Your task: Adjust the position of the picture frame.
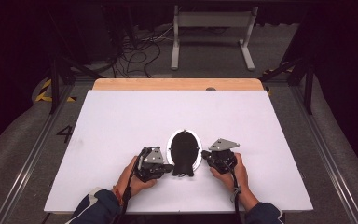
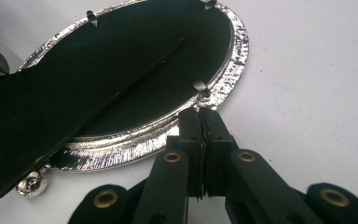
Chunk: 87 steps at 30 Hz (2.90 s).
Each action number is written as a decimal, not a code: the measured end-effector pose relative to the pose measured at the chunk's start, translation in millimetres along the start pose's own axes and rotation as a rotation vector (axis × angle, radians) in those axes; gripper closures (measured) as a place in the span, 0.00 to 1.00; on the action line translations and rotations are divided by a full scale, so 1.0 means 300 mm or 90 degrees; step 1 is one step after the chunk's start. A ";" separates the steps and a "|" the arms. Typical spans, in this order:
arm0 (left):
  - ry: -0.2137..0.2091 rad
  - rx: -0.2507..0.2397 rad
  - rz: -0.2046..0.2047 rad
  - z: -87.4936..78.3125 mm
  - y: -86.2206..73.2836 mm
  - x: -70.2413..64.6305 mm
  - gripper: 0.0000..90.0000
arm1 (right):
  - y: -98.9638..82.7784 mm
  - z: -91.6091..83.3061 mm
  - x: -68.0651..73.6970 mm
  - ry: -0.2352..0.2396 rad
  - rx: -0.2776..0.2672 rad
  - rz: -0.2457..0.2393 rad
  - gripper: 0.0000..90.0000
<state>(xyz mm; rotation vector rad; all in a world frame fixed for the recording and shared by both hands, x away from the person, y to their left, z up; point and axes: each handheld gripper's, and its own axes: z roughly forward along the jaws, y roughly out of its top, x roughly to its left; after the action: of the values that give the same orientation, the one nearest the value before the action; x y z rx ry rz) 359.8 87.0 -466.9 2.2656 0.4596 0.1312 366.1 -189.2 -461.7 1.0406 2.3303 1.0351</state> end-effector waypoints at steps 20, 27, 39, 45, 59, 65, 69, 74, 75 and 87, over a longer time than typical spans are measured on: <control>0.022 0.013 0.038 -0.008 0.006 -0.004 0.92 | -0.008 -0.039 0.035 0.017 -0.004 -0.026 0.86; 0.038 0.000 0.076 -0.041 0.003 -0.027 0.78 | 0.008 -0.066 0.051 0.041 0.007 -0.044 0.81; 0.083 -0.011 0.062 -0.141 -0.071 -0.024 0.56 | 0.021 -0.110 0.082 0.088 0.064 -0.059 0.72; 0.109 -0.041 0.037 -0.196 -0.123 -0.033 0.36 | 0.028 -0.129 0.112 0.113 0.058 -0.068 0.68; 0.158 -0.044 -0.061 -0.338 -0.274 -0.034 0.17 | 0.019 -0.095 0.172 0.137 0.085 -0.101 0.65; 0.169 -0.043 -0.080 -0.371 -0.314 -0.038 0.17 | 0.014 -0.080 0.163 0.132 0.096 -0.093 0.67; 0.171 -0.041 -0.081 -0.370 -0.315 -0.033 0.17 | 0.007 -0.064 0.154 0.155 0.094 -0.090 0.71; 0.164 -0.038 -0.078 -0.359 -0.310 -0.033 0.17 | 0.007 -0.062 0.155 0.155 0.090 -0.086 0.72; 0.164 -0.038 -0.078 -0.359 -0.310 -0.033 0.17 | 0.006 -0.061 0.152 0.157 0.088 -0.084 0.72; 0.168 -0.023 -0.081 -0.347 -0.311 -0.030 0.17 | -0.004 -0.044 0.113 0.224 0.061 0.018 0.71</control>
<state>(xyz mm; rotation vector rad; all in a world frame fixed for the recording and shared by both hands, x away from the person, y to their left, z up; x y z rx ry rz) 300.0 213.8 -465.3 2.1857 0.7329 0.3734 335.7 -170.1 -455.6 0.9948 2.6740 1.2115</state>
